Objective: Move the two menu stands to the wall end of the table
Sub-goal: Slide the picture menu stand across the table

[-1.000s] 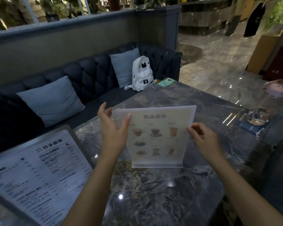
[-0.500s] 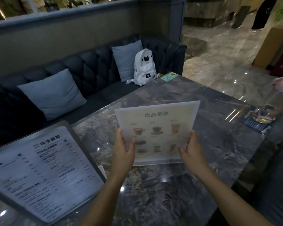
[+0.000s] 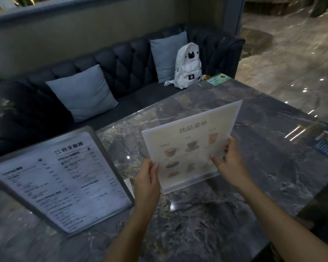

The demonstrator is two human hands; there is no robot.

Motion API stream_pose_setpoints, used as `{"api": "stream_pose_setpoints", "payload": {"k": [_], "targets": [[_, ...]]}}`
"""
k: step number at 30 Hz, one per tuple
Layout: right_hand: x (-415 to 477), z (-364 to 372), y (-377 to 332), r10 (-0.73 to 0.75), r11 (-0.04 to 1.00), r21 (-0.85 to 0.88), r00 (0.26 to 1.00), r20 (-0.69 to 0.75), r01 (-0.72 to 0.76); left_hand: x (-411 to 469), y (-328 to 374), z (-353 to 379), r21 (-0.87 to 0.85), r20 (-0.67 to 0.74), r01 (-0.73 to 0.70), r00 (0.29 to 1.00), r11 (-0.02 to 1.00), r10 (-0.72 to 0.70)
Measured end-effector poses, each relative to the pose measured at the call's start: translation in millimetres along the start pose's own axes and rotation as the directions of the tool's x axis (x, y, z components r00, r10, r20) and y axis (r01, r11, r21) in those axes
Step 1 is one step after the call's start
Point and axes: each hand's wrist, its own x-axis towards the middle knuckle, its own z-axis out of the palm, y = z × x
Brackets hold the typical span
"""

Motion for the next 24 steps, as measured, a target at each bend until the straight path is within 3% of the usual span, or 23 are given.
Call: {"api": "stream_pose_setpoints", "payload": {"k": [9,15,20,24], "targets": [[7.8,2.8,3.7,0.011,0.997,0.075,0.999,0.053,-0.015,-4.0,1.9,-5.4,0.040,0.013,0.012,1.000,0.999,-0.012],[18.9,-14.7,-41.0,-0.155,0.984,0.083,0.987,-0.051,0.159,2.6,18.5,-29.9,0.093,-0.017,-0.007,1.000,0.996,0.009],[27.3,-24.9,-85.1,-0.302,0.950,-0.152,0.930,-0.211,0.274,16.8,40.2,-62.7,0.270,-0.120,-0.136,0.977,0.953,0.174],[26.0,-21.5,-122.0,-0.532,0.802,-0.448,0.814,-0.234,0.396,27.4,61.3,-100.6,0.415,-0.201,-0.194,0.933,0.889,0.297]]}}
